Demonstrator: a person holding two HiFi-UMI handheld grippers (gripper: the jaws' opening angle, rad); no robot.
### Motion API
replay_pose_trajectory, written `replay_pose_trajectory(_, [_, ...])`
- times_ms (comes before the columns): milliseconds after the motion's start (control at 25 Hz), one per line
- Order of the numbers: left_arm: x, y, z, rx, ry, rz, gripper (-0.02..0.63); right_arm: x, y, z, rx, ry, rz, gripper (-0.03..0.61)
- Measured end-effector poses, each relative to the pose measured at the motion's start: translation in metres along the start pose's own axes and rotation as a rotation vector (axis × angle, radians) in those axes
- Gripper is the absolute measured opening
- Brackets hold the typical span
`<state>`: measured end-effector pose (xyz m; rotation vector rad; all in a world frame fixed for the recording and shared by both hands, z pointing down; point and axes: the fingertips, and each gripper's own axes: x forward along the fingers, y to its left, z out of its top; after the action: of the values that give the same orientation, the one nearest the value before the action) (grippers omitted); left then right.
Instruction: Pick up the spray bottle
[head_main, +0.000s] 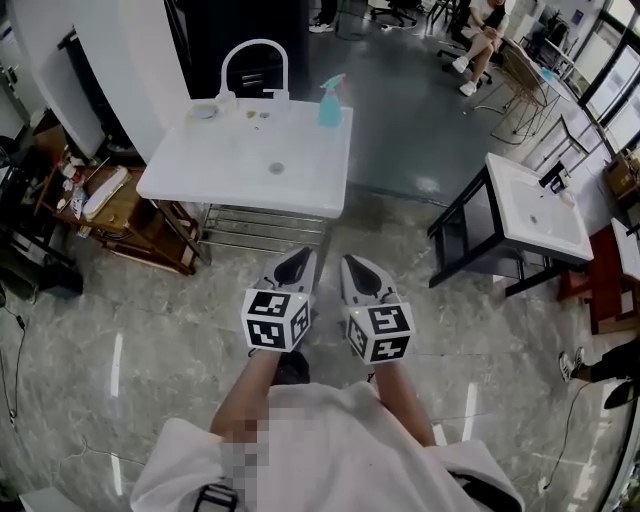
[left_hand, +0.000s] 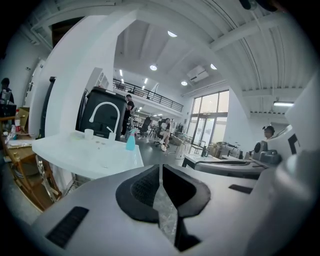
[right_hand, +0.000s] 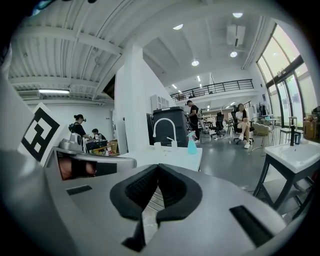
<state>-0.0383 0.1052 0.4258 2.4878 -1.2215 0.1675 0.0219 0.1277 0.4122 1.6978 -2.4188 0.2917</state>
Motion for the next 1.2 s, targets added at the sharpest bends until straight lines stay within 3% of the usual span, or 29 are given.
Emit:
replay_pose_trajectory(720, [0.047, 0.078, 0.031, 0.025, 0.018, -0.037, 0.041, 0.100, 0.006, 0.018, 0.014, 0.012, -0.024, 0.028])
replay_pose_trajectory(1200, [0.064, 0.104, 0.042, 0.025, 0.026, -0.067, 0.041, 0.134, 0.004, 0.024, 0.043, 0.010, -0.043, 0.028])
